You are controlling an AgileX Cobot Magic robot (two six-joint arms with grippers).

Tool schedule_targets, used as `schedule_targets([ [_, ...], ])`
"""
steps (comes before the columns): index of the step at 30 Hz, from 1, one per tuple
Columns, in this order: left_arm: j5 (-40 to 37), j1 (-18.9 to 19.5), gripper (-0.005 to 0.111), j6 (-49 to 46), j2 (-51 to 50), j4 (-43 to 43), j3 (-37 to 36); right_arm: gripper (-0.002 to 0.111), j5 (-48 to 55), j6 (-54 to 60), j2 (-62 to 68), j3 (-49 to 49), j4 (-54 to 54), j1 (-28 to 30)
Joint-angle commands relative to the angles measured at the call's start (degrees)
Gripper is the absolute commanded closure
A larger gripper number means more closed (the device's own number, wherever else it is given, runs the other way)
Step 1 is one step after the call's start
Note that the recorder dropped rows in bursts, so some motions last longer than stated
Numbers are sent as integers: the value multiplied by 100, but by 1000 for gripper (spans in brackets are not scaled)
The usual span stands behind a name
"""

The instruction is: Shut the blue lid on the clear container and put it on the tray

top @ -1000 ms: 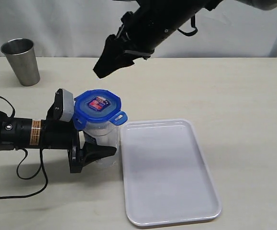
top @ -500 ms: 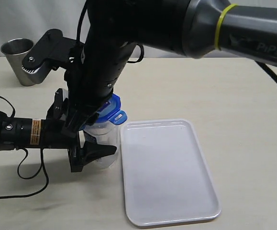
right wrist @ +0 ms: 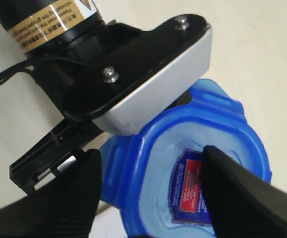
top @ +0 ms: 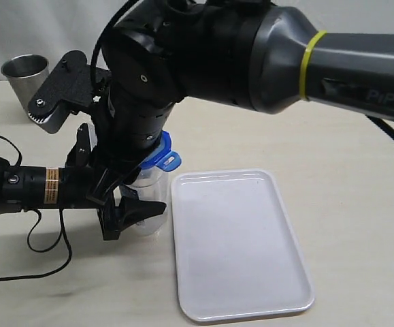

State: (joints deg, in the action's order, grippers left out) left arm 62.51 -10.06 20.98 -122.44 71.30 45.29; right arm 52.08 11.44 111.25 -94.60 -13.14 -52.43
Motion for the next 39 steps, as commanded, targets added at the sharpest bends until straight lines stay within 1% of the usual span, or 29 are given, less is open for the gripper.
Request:
schedule_targets([
  [1,-356,6,107,28,-37,0,12,53,140,-84,93,320,-423,-8],
  [3,-356,6,107,28,-37,0,12,53,-5,-318,104,470,-955,-118],
  [7,-356,6,107,28,-37,0,12,53,68,-1258,221,748,-2444,-391],
  [10,-356,6,107,40,-37,0,12,54,27,-1351,310,830,-2630,-435],
  [14,-356,6,107,41,-37,23,12,63,17,-1351,430,830,-2627,-435],
  [16,-356,6,107,41,-37,23,12,65,17,-1314,431,830,-2627,-435],
  [18,-356,6,107,41,-37,23,12,65,17,-1144,365,815,-2451,-458],
  [19,-356,6,107,41,-37,-2,12,65,-21,-985,255,803,-2188,-458],
  [22,-356,6,107,29,-37,-2,12,65,-136,-911,-46,803,-1759,-445],
  [24,-356,6,107,29,-37,-2,12,61,-136,-894,-291,803,-1577,-436],
  [26,-356,6,107,29,-37,-2,12,51,-149,-894,-610,803,-1383,-436],
  [27,-356,6,107,29,-37,-2,12,50,-149,-932,-692,803,-1339,-436],
  [28,-356,6,107,29,-37,-2,12,50,-149,-1229,-842,803,-1329,-436],
  [29,-382,6,107,29,-37,-2,12,50,-162,-1480,-927,803,-1329,-421],
  [30,-382,6,107,29,-37,-2,12,50,-252,-2192,-1103,803,-1329,-360],
  [31,-380,6,107,29,-37,-13,12,50,-321,-2590,-1187,803,-1224,-313],
  [32,-380,6,107,29,-37,-13,12,50,-400,-2778,-1304,803,-854,-177],
  [36,-380,6,107,29,-37,-13,12,55,-444,-2679,-1392,853,82,201],
  [39,-380,6,107,29,-37,-24,12,62,-643,-2585,-1392,1074,720,518],
])
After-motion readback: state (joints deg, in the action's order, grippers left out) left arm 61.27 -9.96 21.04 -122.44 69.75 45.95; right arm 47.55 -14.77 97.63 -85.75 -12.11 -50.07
